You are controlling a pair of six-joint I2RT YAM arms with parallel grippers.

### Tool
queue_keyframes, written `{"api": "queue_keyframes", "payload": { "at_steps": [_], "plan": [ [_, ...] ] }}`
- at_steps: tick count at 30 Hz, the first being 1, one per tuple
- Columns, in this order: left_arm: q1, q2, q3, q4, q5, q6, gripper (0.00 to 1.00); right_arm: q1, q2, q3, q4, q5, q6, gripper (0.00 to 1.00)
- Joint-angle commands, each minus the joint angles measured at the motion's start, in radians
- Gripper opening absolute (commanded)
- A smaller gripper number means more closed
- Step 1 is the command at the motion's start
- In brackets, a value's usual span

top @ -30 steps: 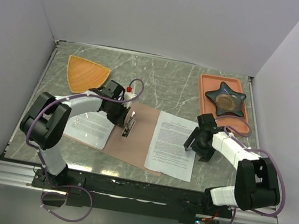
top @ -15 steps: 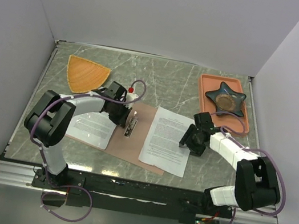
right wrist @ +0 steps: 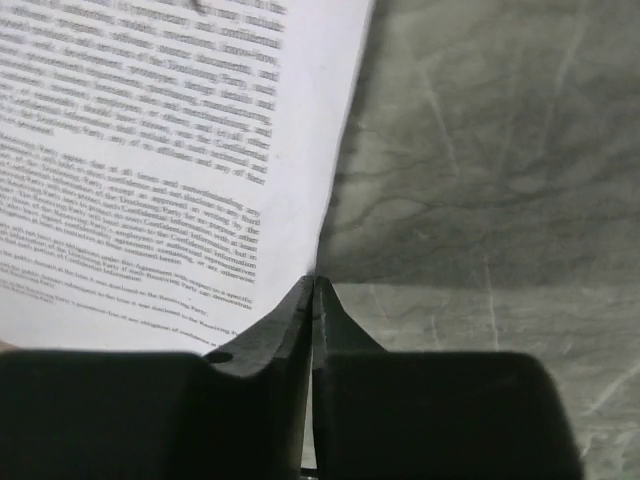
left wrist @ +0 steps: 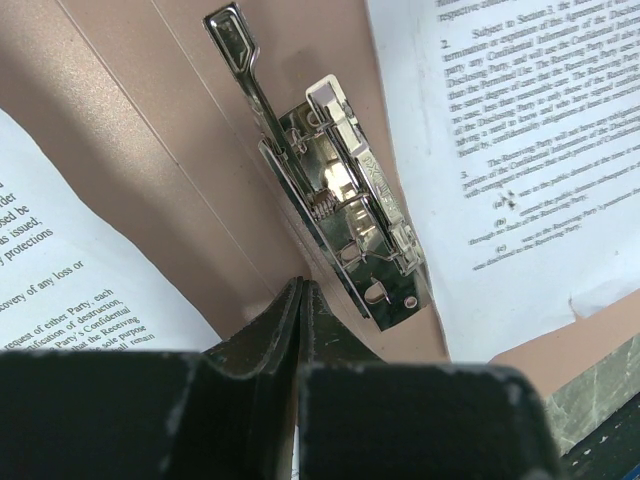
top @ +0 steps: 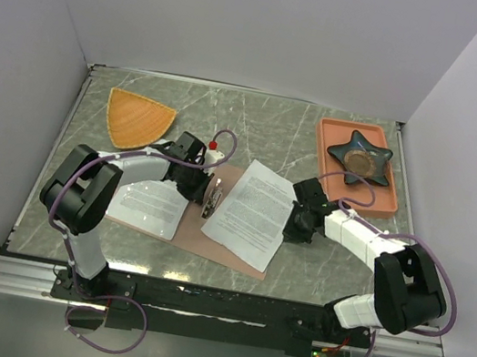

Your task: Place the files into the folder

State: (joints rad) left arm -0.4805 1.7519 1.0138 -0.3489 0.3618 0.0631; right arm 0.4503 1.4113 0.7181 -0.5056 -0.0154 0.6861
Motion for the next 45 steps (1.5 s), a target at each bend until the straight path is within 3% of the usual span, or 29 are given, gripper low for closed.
{"api": "queue_keyframes", "payload": {
  "at_steps": [1,13,17,19,20,25,30,40,45],
  "plan": [
    [-0.009,0.023,-0.018,-0.013,0.016,-0.008,0.06,0.014,-0.014,0.053,-0.013,0.037,-0.017,0.00],
    [-0.009,0.012,-0.017,-0.022,0.012,-0.003,0.06,0.015,-0.022,0.049,-0.028,0.063,-0.007,0.00],
    [-0.009,0.006,-0.018,-0.025,0.016,-0.005,0.06,-0.027,0.038,0.083,-0.039,0.077,0.032,0.50],
    [-0.009,0.000,-0.020,-0.030,0.014,0.000,0.06,-0.048,0.051,0.090,-0.014,0.080,0.046,0.68],
    [-0.009,-0.002,-0.018,-0.030,0.012,0.000,0.06,-0.055,0.058,0.095,-0.001,0.083,0.049,0.70],
    [-0.009,-0.012,-0.021,-0.036,0.012,0.003,0.06,-0.082,0.130,0.150,0.025,0.058,0.059,0.64],
    [-0.009,-0.011,-0.020,-0.036,0.011,0.006,0.06,-0.082,0.164,0.164,0.058,0.022,0.079,0.49],
    [-0.009,-0.006,-0.011,-0.045,0.012,0.012,0.06,-0.082,0.153,0.098,0.110,-0.037,0.110,0.01],
    [-0.009,-0.005,-0.014,-0.044,0.011,0.017,0.06,-0.082,0.098,0.099,0.099,-0.041,0.046,0.00]
  ]
}}
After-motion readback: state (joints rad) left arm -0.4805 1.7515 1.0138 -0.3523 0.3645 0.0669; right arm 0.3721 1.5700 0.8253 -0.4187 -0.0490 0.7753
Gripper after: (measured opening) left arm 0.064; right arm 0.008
